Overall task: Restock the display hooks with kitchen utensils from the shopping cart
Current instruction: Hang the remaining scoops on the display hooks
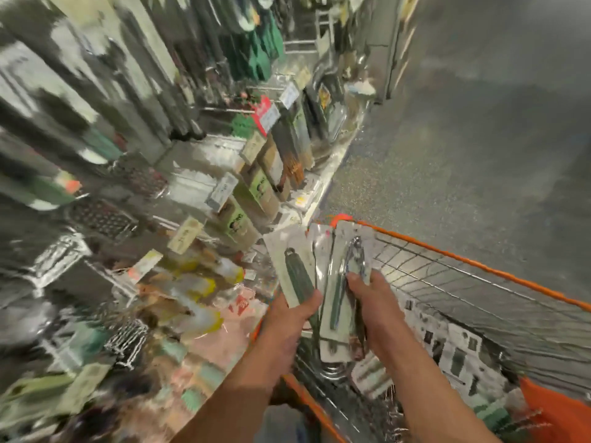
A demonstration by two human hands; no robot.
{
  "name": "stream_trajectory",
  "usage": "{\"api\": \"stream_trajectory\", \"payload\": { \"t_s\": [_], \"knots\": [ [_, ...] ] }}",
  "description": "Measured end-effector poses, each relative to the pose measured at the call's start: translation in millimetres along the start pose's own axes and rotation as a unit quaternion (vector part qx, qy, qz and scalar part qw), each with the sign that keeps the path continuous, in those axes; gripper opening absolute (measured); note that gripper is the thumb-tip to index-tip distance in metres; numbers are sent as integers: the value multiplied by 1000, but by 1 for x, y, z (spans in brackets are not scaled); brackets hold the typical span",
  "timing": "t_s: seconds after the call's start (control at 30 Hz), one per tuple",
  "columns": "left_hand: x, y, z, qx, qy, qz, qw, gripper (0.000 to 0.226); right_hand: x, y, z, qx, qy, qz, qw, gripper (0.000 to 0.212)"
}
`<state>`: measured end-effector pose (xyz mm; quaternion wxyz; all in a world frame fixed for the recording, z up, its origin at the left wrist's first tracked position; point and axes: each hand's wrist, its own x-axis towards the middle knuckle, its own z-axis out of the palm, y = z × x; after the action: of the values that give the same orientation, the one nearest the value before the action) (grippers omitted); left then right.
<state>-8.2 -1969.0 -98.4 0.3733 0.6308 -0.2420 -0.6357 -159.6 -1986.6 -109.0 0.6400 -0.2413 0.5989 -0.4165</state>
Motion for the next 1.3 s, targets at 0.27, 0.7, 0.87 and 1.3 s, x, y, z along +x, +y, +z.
{"api": "stream_trajectory", "payload": {
  "t_s": [0.27, 0.7, 0.87, 1.3],
  "knots": [
    [-77, 40, -90, -152, 130, 70, 977, 42, -52, -38, 119, -66, -184, -56, 979, 18],
    [-249, 5, -229, -313, 250, 193, 896, 50, -215, 1, 266, -157, -375, -99, 908, 14],
    [-287, -9, -255, -376, 297, 225, 848, 35, -251, 20, 302, -180, -405, -76, 893, 11],
    [-356, -31, -310, -443, 495, 228, 712, 26, -311, 44, 395, -334, -558, -47, 759, 11]
  ]
}}
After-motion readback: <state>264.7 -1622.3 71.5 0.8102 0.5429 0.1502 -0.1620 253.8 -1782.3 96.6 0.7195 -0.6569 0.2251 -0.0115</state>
